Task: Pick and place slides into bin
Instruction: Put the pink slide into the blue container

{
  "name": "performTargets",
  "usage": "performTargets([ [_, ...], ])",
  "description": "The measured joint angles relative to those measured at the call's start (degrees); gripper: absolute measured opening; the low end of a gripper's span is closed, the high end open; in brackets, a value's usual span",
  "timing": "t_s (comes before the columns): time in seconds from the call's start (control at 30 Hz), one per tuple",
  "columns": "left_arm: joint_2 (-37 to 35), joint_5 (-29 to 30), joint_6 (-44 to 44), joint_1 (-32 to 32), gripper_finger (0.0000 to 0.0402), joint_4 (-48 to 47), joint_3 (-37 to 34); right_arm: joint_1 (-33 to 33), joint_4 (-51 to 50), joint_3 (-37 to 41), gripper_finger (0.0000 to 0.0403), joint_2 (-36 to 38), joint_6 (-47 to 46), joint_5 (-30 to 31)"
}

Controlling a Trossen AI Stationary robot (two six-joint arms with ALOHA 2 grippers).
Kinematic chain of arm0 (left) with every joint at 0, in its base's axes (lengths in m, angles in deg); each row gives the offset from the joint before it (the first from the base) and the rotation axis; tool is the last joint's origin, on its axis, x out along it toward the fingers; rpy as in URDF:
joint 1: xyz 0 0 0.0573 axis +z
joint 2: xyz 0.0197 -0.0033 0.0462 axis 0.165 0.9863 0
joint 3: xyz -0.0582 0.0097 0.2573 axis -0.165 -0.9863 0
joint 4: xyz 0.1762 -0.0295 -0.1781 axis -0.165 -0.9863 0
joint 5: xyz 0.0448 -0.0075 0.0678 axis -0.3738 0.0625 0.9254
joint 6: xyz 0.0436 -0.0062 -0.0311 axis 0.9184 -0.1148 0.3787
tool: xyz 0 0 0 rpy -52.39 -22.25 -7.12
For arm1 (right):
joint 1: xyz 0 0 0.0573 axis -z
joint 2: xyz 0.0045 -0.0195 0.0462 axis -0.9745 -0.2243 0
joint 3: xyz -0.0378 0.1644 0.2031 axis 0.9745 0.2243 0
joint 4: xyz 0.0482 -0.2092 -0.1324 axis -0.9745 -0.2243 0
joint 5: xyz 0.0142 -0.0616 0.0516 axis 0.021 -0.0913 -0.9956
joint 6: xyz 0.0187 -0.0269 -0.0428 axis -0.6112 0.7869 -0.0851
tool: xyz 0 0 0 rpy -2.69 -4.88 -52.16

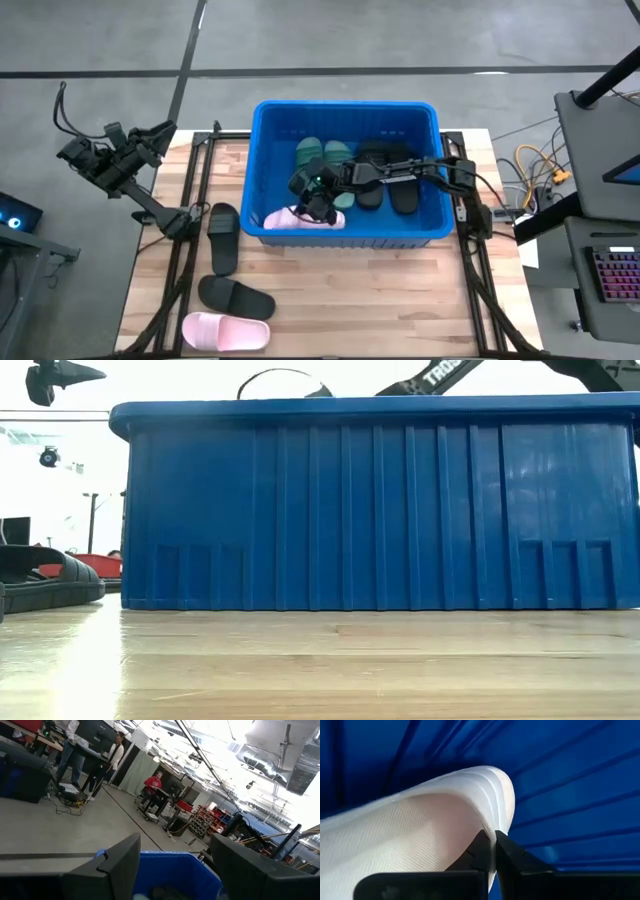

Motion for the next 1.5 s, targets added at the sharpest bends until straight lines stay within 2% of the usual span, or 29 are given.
performTargets([
  [0.27, -0.04, 0.00, 0.02, 0.00, 0.0226, 0.01, 0.00, -0.05, 6.37, -0.04, 0.0008, -3.59, 0.22, 0.19],
  [0.57, -0.22, -0.01, 0.04, 0.00, 0.0226, 0.01, 0.00, -0.07, 6.50, -0.94, 0.0013, -4.76, -0.97, -0.06],
  [0.8, -0.35, -0.02, 0.04, 0.00, 0.0226, -0.02, 0.00, -0.07, 6.35, -0.94, 0.0058, -4.76, -5.02, 0.29],
  [1.13, -0.35, -0.02, 0.04, 0.00, 0.0226, 0.00, 0.00, -0.07, 4.38, -0.94, 0.0154, -3.93, -6.20, 0.65],
  [1.2, -0.35, -0.02, 0.04, 0.00, 0.0226, -0.01, 0.00, -0.09, 2.68, -0.94, 0.0168, -2.97, -6.23, 2.57],
  [1.33, -0.35, -0.04, 0.10, -0.02, 0.0226, -0.04, 0.00, -0.06, 0.23, -0.94, 0.0184, -1.14, -6.18, 4.60],
  [1.5, -0.37, -0.04, 0.42, -0.01, 0.0226, -0.05, 0.00, 0.08, -0.49, -0.94, 0.0186, 0.79, -6.20, 5.26],
])
